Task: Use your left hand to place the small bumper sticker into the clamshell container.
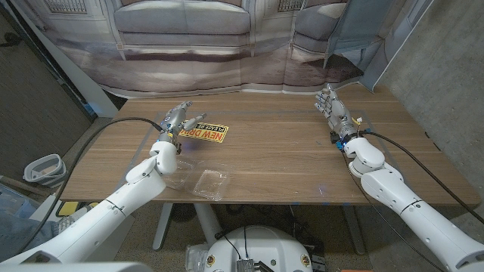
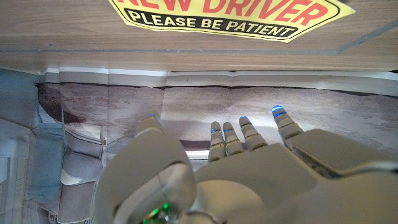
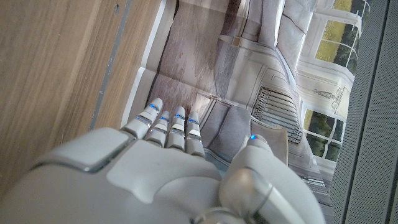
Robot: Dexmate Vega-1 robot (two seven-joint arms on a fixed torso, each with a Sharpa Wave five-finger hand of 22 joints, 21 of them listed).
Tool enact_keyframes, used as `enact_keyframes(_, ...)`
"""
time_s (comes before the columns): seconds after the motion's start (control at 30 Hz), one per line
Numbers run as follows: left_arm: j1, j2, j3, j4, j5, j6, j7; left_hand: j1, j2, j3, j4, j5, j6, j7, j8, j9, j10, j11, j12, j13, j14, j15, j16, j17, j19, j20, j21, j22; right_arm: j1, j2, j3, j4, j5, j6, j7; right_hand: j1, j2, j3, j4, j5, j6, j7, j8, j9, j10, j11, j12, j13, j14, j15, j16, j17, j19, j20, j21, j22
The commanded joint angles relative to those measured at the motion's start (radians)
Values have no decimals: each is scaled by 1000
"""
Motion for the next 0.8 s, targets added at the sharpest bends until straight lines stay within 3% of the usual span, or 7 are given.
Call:
enact_keyframes(0.03,-46,5,53,3,25,76,-53,0,-8,-5,-3,2,6,0,4,2,5,0,2,2,6,4,9,2,1,6,6,5,-6,-3,7,-5,3,4,-4,2,11,2,-5,1,8,1,4,1,9,4,6,4,6,1,2,5,9,0,3,3)
enact_keyframes(0.8,-95,29,124,0,50,150,-117,4,-11,-11,-5,4,6,3,2,2,-1,6,-1,3,5,7,7,3,-2,10,5,5,-4,-6,6,-4,0,0,-5,3,13,1,-6,-1,9,-1,3,2,11,3,5,4,9,1,1,5,7,3,1,3)
